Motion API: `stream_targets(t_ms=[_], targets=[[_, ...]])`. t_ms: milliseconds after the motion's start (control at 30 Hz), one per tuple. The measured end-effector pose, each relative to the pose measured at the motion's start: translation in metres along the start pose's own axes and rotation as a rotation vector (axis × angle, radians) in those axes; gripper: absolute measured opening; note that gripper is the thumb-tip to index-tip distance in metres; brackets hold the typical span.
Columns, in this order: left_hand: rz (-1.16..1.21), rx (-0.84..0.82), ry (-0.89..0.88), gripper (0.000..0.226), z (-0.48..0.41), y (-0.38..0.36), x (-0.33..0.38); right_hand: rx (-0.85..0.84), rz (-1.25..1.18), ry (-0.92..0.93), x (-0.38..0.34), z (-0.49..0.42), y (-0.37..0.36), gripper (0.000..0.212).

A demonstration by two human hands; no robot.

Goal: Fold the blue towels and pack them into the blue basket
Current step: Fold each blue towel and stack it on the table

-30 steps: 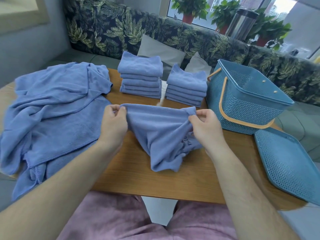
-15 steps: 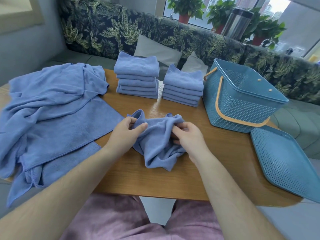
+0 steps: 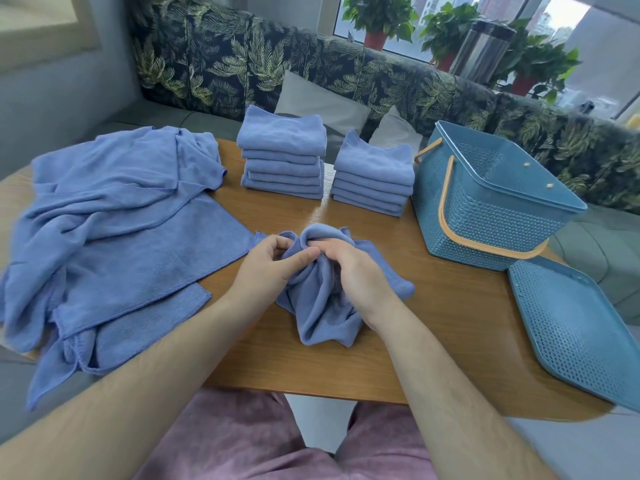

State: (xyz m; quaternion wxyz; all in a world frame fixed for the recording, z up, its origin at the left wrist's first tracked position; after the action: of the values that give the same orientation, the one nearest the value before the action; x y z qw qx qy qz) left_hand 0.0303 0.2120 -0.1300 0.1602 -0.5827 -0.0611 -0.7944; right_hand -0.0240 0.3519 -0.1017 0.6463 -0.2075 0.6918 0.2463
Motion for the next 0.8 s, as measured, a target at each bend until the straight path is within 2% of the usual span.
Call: stream_targets(t_ms=[33, 100, 200, 300, 400, 500, 567, 667, 733, 800], targets=[[-0.015, 0.018, 0.006, 0.036, -0.002, 0.001, -0.001, 0.017, 0.096, 0.038, -0.001, 0.001, 0.000, 0.029], [-0.011, 0.043, 0.016, 0.030, -0.005, 0.003, -0.003, 0.174, 0.250, 0.105, -0.004, 0.004, 0.003, 0.032], [0.053, 0.042, 0.015, 0.024, -0.005, 0.005, -0.002, 0.385, 0.197, 0.051, 0.004, 0.005, 0.014, 0.025], [0.076, 0.031, 0.012, 0.026, -0.004, 0.005, -0.001, 0.255, 0.293, -0.099, 0.010, 0.005, 0.017, 0.021], [0.094, 0.024, 0.017, 0.027, -0.005, 0.004, -0.001, 0.211, 0.270, -0.138, 0.009, 0.010, 0.017, 0.022], [0.104, 0.038, 0.010, 0.025, -0.005, 0.005, -0.001, 0.210, 0.259, -0.128, 0.006, 0.012, 0.022, 0.020], [0.113, 0.065, -0.004, 0.023, -0.006, 0.007, 0.001, 0.305, 0.252, -0.076, 0.003, 0.012, 0.030, 0.012], [0.158, 0.133, -0.025, 0.019, -0.010, 0.013, 0.004, 0.427, 0.171, 0.013, -0.003, 0.012, 0.044, 0.011], [0.193, 0.158, -0.037, 0.016, -0.012, 0.017, 0.005, 0.381, 0.121, 0.032, -0.010, 0.015, 0.050, 0.016], [0.186, 0.138, -0.041, 0.018, -0.012, 0.017, 0.005, 0.266, 0.163, -0.005, -0.015, 0.019, 0.052, 0.023]])
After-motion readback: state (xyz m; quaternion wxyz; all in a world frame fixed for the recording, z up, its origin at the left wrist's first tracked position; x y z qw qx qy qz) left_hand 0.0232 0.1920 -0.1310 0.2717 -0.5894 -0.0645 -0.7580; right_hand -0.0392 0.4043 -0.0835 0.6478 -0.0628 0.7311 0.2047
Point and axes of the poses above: each hand's wrist, its own z-axis away from the middle knuckle, its own y-axis out of the back of the hand, x = y × z, the point moved 3 cm from there along -z, towards the middle knuckle, and after that the axes turned 15 degrees about y, right-handed, at the moved point
